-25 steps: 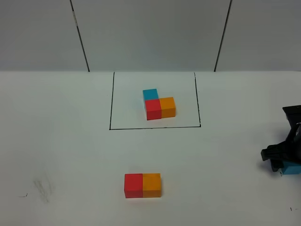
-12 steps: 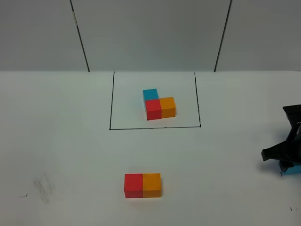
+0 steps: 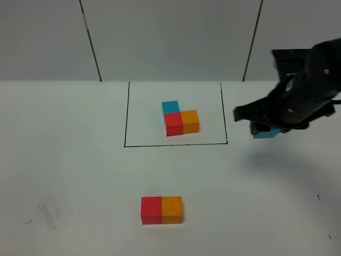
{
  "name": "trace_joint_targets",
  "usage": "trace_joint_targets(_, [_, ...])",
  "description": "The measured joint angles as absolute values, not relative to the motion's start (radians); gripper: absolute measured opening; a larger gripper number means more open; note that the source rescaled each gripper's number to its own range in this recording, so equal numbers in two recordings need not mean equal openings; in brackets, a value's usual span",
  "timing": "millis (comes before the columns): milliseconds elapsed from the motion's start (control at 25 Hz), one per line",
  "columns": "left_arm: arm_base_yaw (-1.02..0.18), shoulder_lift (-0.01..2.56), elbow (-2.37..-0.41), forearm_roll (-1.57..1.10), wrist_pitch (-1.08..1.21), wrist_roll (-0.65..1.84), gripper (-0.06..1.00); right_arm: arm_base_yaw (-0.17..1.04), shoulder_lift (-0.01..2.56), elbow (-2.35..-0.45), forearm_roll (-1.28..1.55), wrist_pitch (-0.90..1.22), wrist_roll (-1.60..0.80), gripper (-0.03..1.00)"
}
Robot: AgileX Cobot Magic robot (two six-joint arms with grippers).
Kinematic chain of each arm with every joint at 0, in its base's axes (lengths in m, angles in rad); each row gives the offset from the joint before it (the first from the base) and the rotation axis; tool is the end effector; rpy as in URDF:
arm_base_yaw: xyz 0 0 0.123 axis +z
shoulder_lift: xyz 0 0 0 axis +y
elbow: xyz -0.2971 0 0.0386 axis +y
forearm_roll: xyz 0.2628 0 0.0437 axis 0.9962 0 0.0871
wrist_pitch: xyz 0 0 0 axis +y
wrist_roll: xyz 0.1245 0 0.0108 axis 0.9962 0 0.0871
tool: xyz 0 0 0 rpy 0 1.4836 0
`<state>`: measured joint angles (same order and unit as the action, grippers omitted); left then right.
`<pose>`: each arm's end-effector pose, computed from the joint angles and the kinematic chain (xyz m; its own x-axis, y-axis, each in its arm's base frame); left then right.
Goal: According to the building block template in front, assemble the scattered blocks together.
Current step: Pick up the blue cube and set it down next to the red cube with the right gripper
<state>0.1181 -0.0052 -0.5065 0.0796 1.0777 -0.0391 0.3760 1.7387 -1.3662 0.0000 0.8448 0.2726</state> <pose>0.0199 0.0112 0.2695 -0.4561 -0.0555 -0.8882 -0.1799 0.9832 0.0310 0.3736 0.1475 0.2415 -0.9091 -0.0694 -0.4108 -0.1271 0.9852 0.1149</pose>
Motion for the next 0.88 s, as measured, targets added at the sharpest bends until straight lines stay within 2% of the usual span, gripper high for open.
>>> trace_joint_targets(160, [0.118, -0.005, -0.507, 0.080, 1.078, -0.039, 0.63, 0.497, 1.836, -1.521, -0.043, 0.929, 0.422, 0.19])
trace_joint_targets(440, [0.118, -0.005, -0.507, 0.080, 1.078, -0.039, 0.63, 0.589, 2.038, -1.745, -0.030, 1.105, 0.632, 0.19])
trace_joint_targets(880, [0.118, -0.005, -0.507, 0.080, 1.078, -0.039, 0.63, 0.778, 2.158, -1.888, -0.175, 1.157, 0.820, 0.19])
